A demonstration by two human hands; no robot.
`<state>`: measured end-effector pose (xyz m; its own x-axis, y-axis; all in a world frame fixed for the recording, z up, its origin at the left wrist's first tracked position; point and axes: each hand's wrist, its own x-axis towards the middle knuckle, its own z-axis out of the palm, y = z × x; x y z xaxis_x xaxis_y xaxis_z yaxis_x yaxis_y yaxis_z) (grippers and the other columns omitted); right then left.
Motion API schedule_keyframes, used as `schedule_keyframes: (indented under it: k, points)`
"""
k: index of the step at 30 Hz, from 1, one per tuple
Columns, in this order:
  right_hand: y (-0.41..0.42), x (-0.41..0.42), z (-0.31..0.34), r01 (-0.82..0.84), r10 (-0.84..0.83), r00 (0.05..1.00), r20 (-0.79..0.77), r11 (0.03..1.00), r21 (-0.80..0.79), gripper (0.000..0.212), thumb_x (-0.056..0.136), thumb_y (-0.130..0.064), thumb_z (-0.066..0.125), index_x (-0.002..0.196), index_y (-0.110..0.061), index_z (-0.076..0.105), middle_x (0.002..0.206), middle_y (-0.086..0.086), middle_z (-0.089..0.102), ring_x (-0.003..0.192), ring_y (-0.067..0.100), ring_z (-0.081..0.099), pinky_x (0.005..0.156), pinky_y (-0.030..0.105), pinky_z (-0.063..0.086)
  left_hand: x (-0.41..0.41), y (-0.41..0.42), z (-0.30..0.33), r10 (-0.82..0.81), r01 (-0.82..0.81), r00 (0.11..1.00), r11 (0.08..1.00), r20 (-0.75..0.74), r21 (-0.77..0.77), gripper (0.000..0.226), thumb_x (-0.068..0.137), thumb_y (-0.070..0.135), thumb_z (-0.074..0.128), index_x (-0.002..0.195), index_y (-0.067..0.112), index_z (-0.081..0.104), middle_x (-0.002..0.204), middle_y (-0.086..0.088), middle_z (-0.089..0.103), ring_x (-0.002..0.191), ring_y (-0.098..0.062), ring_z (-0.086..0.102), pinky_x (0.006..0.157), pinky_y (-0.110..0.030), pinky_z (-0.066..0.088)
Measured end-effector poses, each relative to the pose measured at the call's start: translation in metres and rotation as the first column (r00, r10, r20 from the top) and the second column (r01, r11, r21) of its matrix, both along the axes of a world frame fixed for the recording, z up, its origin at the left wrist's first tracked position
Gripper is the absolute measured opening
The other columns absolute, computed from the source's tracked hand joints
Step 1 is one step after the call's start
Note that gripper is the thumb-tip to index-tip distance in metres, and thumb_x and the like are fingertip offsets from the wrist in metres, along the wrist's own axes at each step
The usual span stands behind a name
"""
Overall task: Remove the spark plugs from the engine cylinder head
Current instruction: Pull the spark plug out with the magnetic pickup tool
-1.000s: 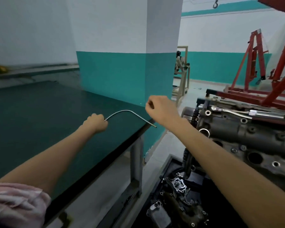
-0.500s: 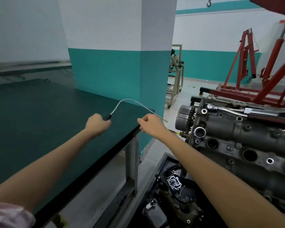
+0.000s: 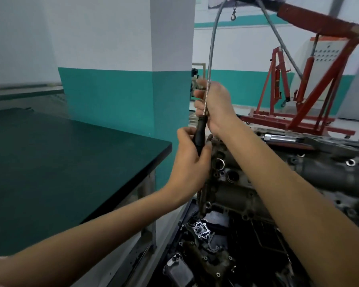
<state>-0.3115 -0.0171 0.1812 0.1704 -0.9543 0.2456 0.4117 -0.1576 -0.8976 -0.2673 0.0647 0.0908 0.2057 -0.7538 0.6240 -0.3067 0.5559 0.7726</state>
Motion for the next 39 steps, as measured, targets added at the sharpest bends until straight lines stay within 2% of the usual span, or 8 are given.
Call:
schedule_keyframes:
  k: [6, 10, 15, 19, 23, 28, 31, 39]
  points:
    - [0.013, -0.033, -0.007, 0.258, -0.312, 0.904, -0.292, 0.943, -0.211, 0.034, 0.1, -0.025, 0.03, 0.073, -0.014, 0.047, 0.054, -0.003, 0.036, 0.042, 0.007, 0.031, 0.043, 0.021, 0.028, -0.049, 0.004, 0.001, -0.071, 0.075, 0.996, 0.993, -0.048, 0.09, 0.028, 0.092, 0.004, 0.051, 0.1, 0.021, 0.029, 0.108, -0.009, 0.047, 0.096, -0.019, 0.052, 0.081, -0.032, 0.046]
    - [0.018, -0.064, -0.008, 0.16, -0.182, 0.937, -0.299, 0.982, -0.096, 0.03, 0.1, -0.016, 0.028, 0.077, -0.009, 0.045, 0.053, -0.001, 0.03, 0.042, 0.008, 0.027, 0.035, 0.018, 0.025, -0.058, 0.004, -0.001, -0.131, 0.132, 0.991, 0.988, -0.007, 0.082, 0.011, 0.097, 0.024, 0.046, 0.093, 0.027, 0.036, 0.096, 0.007, 0.043, 0.087, 0.005, 0.045, 0.075, -0.014, 0.039]
    - [0.032, -0.111, -0.016, -0.05, -0.027, 0.885, -0.465, 0.987, -0.153, 0.032, 0.1, -0.024, 0.033, 0.074, -0.009, 0.045, 0.044, -0.005, 0.025, 0.037, 0.009, 0.022, 0.034, 0.017, 0.017, -0.035, -0.026, 0.028, 0.214, -0.191, 0.969, 0.966, 0.122, -0.174, 0.019, 0.095, 0.011, 0.046, 0.114, 0.01, 0.045, 0.112, 0.001, 0.039, 0.104, -0.009, 0.038, 0.095, -0.022, 0.033]
    - [0.045, -0.151, -0.021, -0.089, -0.188, 0.757, -0.626, 0.92, -0.383, 0.04, 0.096, -0.039, 0.04, 0.067, -0.011, 0.044, 0.042, -0.009, 0.031, 0.035, 0.01, 0.025, 0.033, 0.018, 0.022, -0.009, -0.065, 0.06, 0.389, -0.38, 0.895, 0.921, 0.217, -0.081, 0.069, 0.09, 0.018, 0.055, 0.145, 0.005, 0.015, 0.15, -0.016, 0.015, 0.14, -0.025, 0.011, 0.114, -0.029, 0.006]
    - [0.052, -0.189, -0.022, -0.06, -0.371, 0.673, -0.64, 0.835, -0.547, 0.049, 0.096, -0.032, 0.043, 0.063, 0.004, 0.042, 0.044, -0.003, 0.034, 0.034, 0.005, 0.03, 0.037, 0.012, 0.027, 0.019, -0.085, 0.083, 0.566, -0.569, 0.793, 0.82, 0.227, -0.058, 0.071, 0.091, 0.032, 0.053, 0.147, 0.008, 0.015, 0.153, -0.015, 0.014, 0.141, -0.027, 0.013, 0.114, -0.036, 0.008]
    - [0.058, -0.219, -0.018, -0.003, -0.506, 0.612, -0.608, 0.767, -0.642, 0.051, 0.094, -0.032, 0.045, 0.058, 0.003, 0.042, 0.048, 0.009, 0.036, 0.04, 0.014, 0.032, 0.042, 0.012, 0.031, 0.009, -0.081, 0.083, -0.168, 0.134, 0.967, 0.975, 0.194, 0.175, 0.046, 0.097, 0.046, 0.039, 0.081, 0.01, 0.063, 0.067, -0.003, 0.067, 0.066, -0.019, 0.065, 0.068, -0.033, 0.055]
    - [0.06, -0.23, -0.017, 0.052, -0.551, 0.626, -0.551, 0.735, -0.676, 0.047, 0.095, -0.029, 0.045, 0.053, -0.008, 0.041, 0.044, -0.001, 0.036, 0.038, 0.009, 0.031, 0.042, 0.011, 0.031, -0.003, -0.071, 0.074, -0.375, 0.388, 0.921, 0.907, -0.107, 0.163, 0.049, 0.097, 0.045, 0.041, 0.061, 0.014, 0.054, 0.048, 0.002, 0.05, 0.046, -0.015, 0.049, 0.048, -0.025, 0.048]
    - [0.061, -0.243, -0.02, 0.134, -0.54, 0.687, -0.486, 0.752, -0.646, 0.046, 0.096, -0.035, 0.039, 0.053, -0.016, 0.038, 0.044, -0.007, 0.035, 0.038, 0.006, 0.029, 0.04, 0.012, 0.028, -0.041, -0.049, 0.058, -0.435, 0.454, 0.885, 0.885, -0.164, 0.104, 0.051, 0.098, 0.037, 0.04, 0.049, 0.026, 0.031, 0.044, 0.012, 0.026, 0.038, -0.007, 0.018, 0.036, -0.018, 0.017]
